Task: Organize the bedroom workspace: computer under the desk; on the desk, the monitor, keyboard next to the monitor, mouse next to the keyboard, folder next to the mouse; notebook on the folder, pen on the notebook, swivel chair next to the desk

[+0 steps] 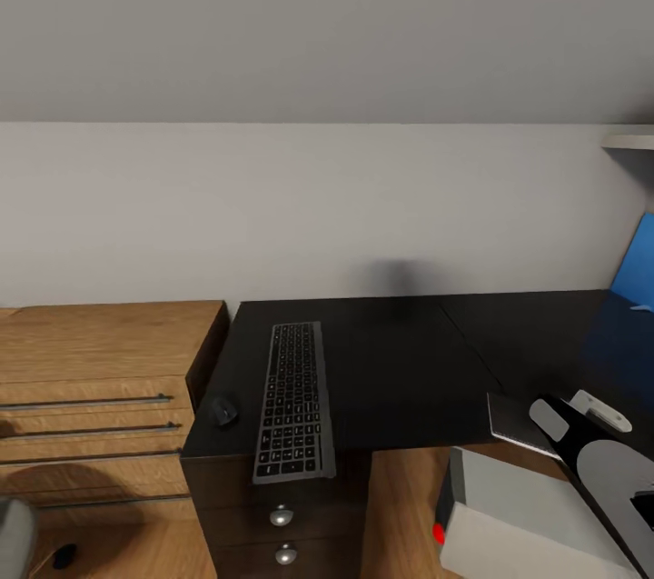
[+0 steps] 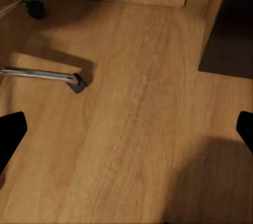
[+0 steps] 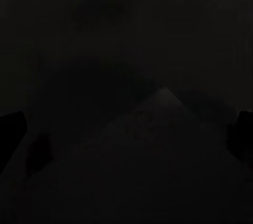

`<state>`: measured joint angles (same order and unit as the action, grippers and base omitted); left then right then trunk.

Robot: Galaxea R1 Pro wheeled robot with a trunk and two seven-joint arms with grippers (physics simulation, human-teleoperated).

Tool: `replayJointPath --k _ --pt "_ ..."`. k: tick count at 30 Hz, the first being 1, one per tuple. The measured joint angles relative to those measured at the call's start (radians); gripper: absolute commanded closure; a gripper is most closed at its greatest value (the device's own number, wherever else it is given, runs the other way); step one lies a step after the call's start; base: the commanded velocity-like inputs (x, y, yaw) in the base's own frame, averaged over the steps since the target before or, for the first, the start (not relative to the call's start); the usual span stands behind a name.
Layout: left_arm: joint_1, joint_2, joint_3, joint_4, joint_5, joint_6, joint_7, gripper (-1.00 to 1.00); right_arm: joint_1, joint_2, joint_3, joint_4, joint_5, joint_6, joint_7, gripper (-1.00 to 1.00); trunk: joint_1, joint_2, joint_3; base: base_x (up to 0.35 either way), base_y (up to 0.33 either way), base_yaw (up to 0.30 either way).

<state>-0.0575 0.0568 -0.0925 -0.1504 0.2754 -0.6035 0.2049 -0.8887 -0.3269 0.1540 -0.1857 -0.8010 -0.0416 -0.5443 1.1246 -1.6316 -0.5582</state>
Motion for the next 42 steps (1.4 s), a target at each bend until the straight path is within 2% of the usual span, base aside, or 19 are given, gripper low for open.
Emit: replayJointPath --k 8,19,42 --pt "0.0 -0.001 -0.001 0.001 -0.001 0.0 0.0 -1.0 0.0 0.002 -0.011 -0.012 -0.012 0.003 0.004 -1.0 0.0 0.0 0.0 -0.031 0.047 0.0" --pt "0.0 -0.002 -0.001 0.0 -0.001 0.0 0.0 -1.0 0.0 0.003 -0.006 -0.014 -0.02 0.002 0.005 -1.0 0.0 0.0 0.0 -0.072 0.064 0.0" --pt "0.0 -0.002 -0.002 0.0 -0.001 0.0 0.0 -1.0 0.0 0.006 -0.011 -0.017 -0.018 0.002 0.007 -1.0 0.0 0.0 0.0 -0.073 0.025 0.0"
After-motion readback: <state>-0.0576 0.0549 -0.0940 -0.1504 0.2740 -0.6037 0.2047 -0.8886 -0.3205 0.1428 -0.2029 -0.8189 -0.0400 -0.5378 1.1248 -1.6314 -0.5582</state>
